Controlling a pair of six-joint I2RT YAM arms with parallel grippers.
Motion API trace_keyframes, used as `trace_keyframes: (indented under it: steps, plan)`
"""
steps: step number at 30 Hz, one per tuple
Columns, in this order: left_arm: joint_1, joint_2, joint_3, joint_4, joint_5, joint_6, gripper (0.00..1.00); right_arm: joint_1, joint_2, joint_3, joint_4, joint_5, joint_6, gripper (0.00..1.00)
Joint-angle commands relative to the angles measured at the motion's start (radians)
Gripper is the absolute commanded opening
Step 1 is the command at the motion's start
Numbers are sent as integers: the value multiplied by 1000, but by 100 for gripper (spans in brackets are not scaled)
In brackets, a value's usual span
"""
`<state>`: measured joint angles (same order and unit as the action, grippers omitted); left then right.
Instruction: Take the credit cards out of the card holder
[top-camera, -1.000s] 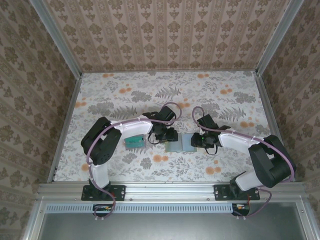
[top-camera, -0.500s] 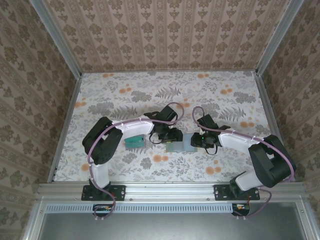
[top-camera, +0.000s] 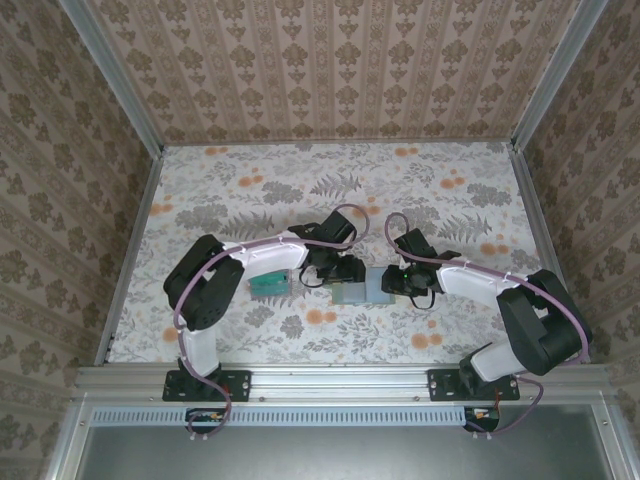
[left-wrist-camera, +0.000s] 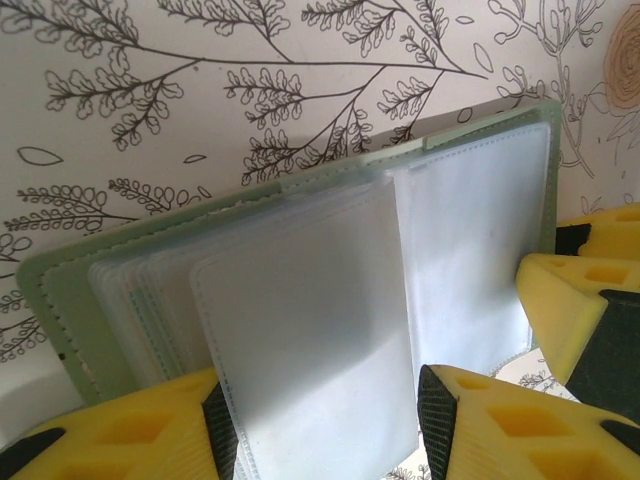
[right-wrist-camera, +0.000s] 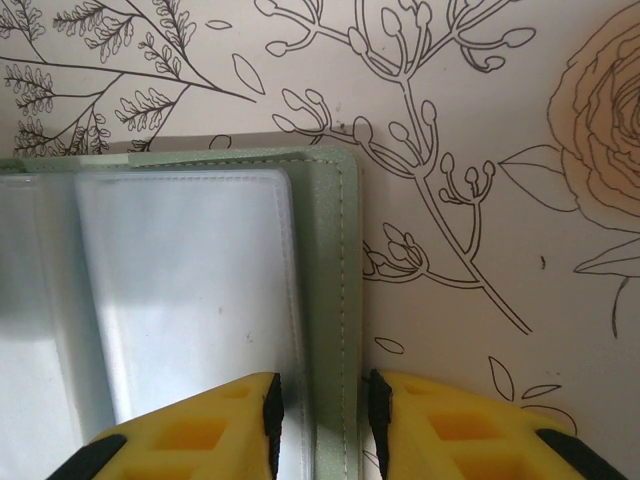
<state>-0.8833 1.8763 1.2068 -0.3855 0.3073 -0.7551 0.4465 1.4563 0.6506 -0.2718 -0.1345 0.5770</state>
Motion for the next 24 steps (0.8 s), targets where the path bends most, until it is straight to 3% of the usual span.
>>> trace_keyframes:
  steps: [1, 9, 17, 24]
  plan:
    - [-8, -27, 4, -36, -13, 23, 52, 0, 24, -6, -16, 4, 12, 34]
    - [-38, 65, 116, -41, 77, 75, 50, 0, 21, -6, -13, 1, 22, 34]
    - [-44, 53, 140, 10, 133, 89, 49, 0, 13, -12, -11, 1, 28, 34]
    - [-15, -52, 46, 3, 37, 41, 49, 0, 12, -13, -9, 6, 31, 35]
